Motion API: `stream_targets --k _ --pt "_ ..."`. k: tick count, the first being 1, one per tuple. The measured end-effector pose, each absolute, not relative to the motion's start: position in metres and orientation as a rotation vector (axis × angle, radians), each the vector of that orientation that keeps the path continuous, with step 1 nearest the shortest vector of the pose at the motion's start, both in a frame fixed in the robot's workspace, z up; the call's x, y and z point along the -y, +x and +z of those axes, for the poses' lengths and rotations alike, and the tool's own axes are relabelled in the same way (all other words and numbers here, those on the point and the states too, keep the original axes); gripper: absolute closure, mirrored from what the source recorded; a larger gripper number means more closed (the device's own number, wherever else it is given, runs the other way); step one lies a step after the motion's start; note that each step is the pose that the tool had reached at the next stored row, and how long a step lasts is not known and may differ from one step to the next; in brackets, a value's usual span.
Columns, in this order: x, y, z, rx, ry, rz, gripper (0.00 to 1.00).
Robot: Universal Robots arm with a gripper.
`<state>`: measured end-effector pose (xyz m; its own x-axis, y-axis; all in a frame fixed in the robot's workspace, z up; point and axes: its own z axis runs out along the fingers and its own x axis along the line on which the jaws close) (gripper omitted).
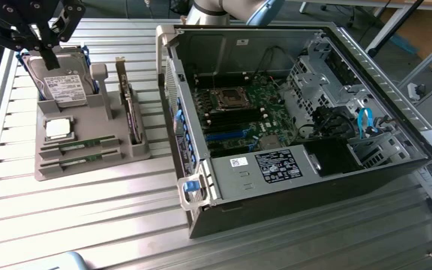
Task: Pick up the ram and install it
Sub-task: 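Pick up the ram and move it above insertion slot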
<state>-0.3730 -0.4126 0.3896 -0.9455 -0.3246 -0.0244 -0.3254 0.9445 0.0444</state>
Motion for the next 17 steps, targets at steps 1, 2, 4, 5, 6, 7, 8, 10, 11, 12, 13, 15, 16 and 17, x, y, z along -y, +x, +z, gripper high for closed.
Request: stream_targets --k 1,2,4,5,6,7,8,10,11,12,13,15,16,17 --pt "0.4126 -0.3730 0.3895 -3.078 -0.536 0.075 0.90" --pt "0.4126 -0.3730 0.3895 -3.074 -0.559 0.075 0.90" --pt "0.4126 -0.3730 0.3895 -3.067 -0.599 0.075 0.90" --pt "0.4126 -0.3730 0.3895 -3.063 -0.620 0.076 0.90" --pt "0.4126 -0.3729 0.3896 -3.059 -0.643 0.076 0.90" --pt "0.4126 -0.3730 0.3895 -3.055 -0.663 0.076 0.90" --pt "0.4126 -0.3730 0.3895 -3.051 -0.685 0.076 0.90" --pt "0.4126 -0.3730 0.3896 -3.037 -0.747 0.077 0.90" --pt "0.4126 -0.3730 0.3895 -3.030 -0.775 0.077 0.90" --pt "0.4126 -0.3730 0.3895 -3.026 -0.794 0.077 0.90" --pt "0.4126 -0.3730 0.3895 -3.020 -0.817 0.077 0.90" --pt "0.4126 -0.3730 0.3896 -3.009 -0.859 0.077 0.90" --pt "0.4126 -0.3730 0.3895 -3.003 -0.880 0.077 0.90" --pt "0.4126 -0.3730 0.3895 -2.998 -0.900 0.077 0.90"
